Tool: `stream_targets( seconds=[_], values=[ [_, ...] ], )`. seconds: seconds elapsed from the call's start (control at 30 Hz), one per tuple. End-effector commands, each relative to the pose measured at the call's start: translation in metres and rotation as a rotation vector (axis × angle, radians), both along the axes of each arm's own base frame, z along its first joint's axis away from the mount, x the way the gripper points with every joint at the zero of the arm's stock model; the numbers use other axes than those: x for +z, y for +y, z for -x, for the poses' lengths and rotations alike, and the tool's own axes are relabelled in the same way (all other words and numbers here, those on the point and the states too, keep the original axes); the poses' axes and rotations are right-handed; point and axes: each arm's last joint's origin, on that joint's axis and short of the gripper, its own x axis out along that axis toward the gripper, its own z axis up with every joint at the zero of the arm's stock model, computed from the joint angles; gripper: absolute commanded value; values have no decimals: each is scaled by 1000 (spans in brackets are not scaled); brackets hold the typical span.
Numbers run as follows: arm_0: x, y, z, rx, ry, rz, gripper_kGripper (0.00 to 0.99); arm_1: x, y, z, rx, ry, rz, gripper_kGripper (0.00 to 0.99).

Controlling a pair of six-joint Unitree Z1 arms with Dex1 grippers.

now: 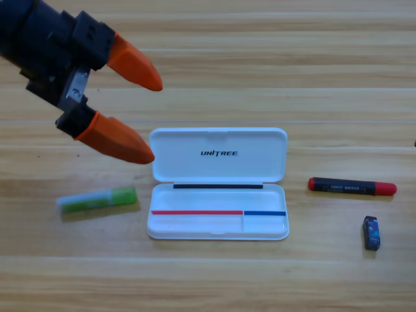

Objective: Clean up eraser and pencils

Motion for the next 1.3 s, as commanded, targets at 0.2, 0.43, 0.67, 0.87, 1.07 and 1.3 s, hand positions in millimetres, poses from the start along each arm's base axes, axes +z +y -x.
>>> stream_targets(
  seconds=[0.2,0.43,0.67,0.87,1.07,1.3],
  values=[
    [-4,-2,5,3,18,-8,990,-18,7,-5,14,39,54,979],
    [-6,1,7,12,15,-22,990,-29,10,-20,-135,53,168,980],
    [14,10,6,87,-69,-135,990,-34,18,-46,-358,140,296,979],
    [22,16,-25,127,-103,-423,988,-56,21,-53,-421,257,370,979],
    [-20,13,-63,132,-71,-688,986,-80,33,-80,-812,323,437,988],
    [-58,1,-86,110,10,-778,983,-105,55,-102,-1007,532,395,920]
  ],
)
